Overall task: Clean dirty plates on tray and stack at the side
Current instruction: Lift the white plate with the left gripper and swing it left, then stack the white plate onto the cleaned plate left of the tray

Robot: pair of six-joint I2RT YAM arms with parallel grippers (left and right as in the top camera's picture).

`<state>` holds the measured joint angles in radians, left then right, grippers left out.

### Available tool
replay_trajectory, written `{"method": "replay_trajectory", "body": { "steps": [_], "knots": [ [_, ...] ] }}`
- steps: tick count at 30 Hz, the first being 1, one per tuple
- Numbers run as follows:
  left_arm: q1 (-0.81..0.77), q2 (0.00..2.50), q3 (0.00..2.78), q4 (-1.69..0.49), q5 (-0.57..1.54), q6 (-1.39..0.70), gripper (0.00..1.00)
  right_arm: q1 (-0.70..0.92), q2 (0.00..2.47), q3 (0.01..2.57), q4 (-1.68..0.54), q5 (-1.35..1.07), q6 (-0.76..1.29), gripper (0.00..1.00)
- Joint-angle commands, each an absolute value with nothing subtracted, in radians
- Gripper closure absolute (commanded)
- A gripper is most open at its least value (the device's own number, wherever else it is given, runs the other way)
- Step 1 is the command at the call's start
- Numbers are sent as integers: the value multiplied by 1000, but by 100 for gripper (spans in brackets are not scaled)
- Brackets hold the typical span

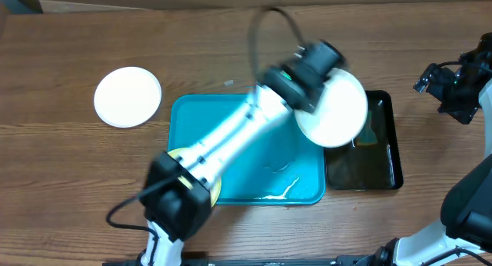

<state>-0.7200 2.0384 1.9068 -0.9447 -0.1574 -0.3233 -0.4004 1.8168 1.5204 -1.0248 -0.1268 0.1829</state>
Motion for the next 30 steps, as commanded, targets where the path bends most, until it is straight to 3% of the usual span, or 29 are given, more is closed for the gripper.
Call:
{"method": "replay_trajectory", "body": {
  "steps": [1, 11, 17, 23, 30],
  "knots": [
    [-520, 2046, 1932, -968, 195, -367, 96, -403, 1809, 1538, -1023, -133, 187, 0],
    [29, 2047, 1932, -1135, 224, -362, 96, -403, 1809, 1538, -1023, -133, 187, 0],
    [282, 2048, 1931, -1180, 208, -352, 96, -403, 1809, 1538, -1023, -133, 187, 0],
    [448, 2048, 1900, -1185, 184, -351, 96, -403, 1809, 1538, -1023, -133, 187, 0],
    [517, 2048, 1812, -1149, 147, -336, 96, -403, 1809, 1538, -1023, -133, 187, 0]
  ]
}}
